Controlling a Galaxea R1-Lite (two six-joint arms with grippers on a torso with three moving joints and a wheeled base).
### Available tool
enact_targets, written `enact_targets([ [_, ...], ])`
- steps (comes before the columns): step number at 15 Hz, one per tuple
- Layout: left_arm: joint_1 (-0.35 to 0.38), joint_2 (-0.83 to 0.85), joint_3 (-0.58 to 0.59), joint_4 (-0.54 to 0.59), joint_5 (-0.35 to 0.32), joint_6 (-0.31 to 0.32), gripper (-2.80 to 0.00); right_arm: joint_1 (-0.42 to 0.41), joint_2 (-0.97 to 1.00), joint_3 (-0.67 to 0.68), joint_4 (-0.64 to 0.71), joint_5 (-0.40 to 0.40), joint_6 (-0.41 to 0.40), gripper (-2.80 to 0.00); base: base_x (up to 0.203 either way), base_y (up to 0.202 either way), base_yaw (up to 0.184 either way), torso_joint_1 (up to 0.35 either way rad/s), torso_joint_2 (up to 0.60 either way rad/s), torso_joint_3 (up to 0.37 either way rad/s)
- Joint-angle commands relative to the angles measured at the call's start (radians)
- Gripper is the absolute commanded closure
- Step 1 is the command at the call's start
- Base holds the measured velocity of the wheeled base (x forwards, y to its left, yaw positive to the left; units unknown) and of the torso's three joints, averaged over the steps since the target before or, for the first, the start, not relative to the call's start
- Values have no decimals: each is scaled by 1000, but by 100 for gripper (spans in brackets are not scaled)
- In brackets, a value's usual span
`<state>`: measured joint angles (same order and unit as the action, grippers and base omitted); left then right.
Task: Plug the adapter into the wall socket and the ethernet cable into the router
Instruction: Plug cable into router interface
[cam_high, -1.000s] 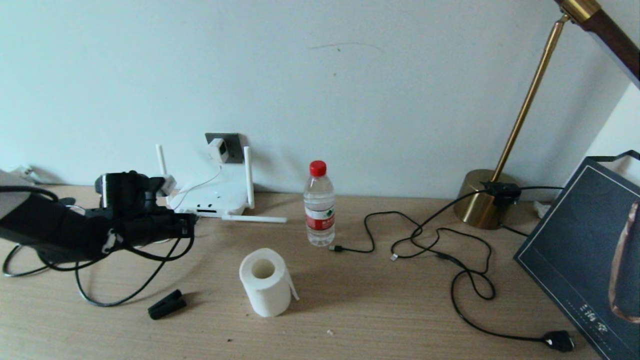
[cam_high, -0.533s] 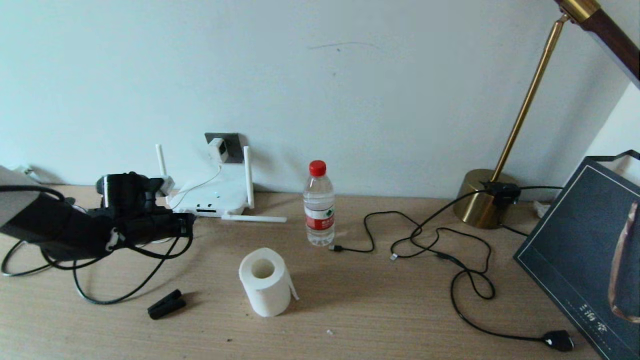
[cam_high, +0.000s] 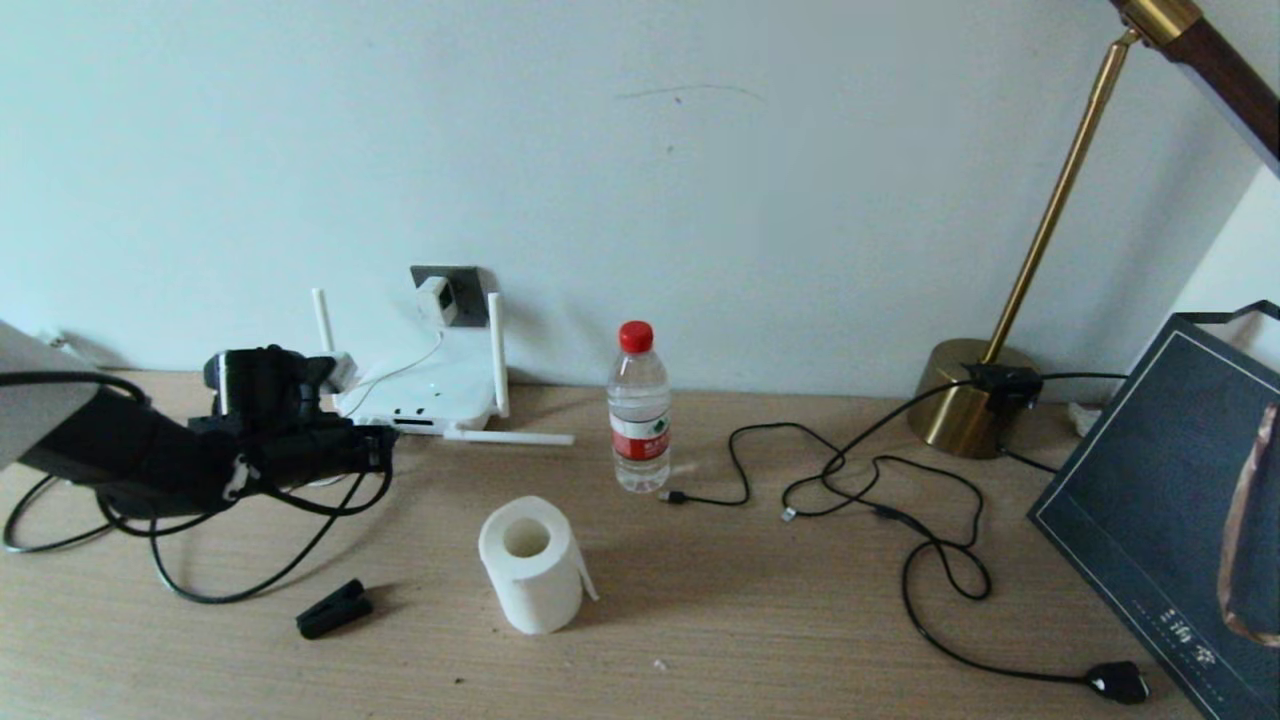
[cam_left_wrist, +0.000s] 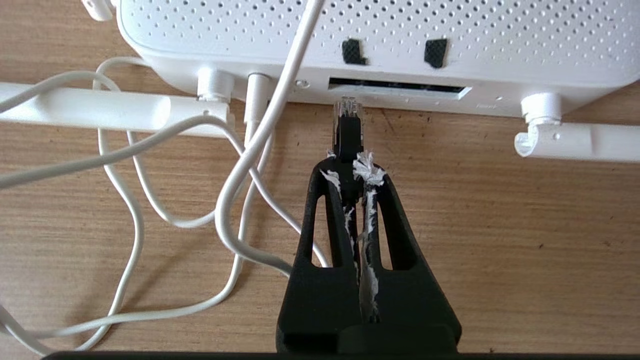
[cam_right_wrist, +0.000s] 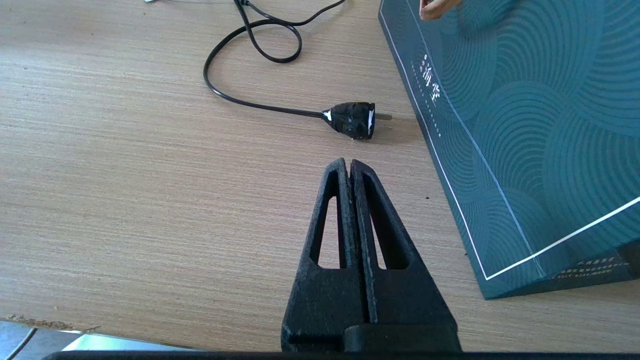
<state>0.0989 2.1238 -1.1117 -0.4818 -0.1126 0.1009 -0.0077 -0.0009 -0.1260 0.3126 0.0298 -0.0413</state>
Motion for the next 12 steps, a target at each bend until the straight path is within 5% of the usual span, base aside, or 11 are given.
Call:
enact_targets([
  [1,-1,5,-4,-3,-1,0,0,0,1,0,2,1,0,0,0,0,0,0,0,0],
  [12,-4,19,-37,-1,1,0,0,0,1,0,2,1,0,0,0,0,0,0,0,0],
])
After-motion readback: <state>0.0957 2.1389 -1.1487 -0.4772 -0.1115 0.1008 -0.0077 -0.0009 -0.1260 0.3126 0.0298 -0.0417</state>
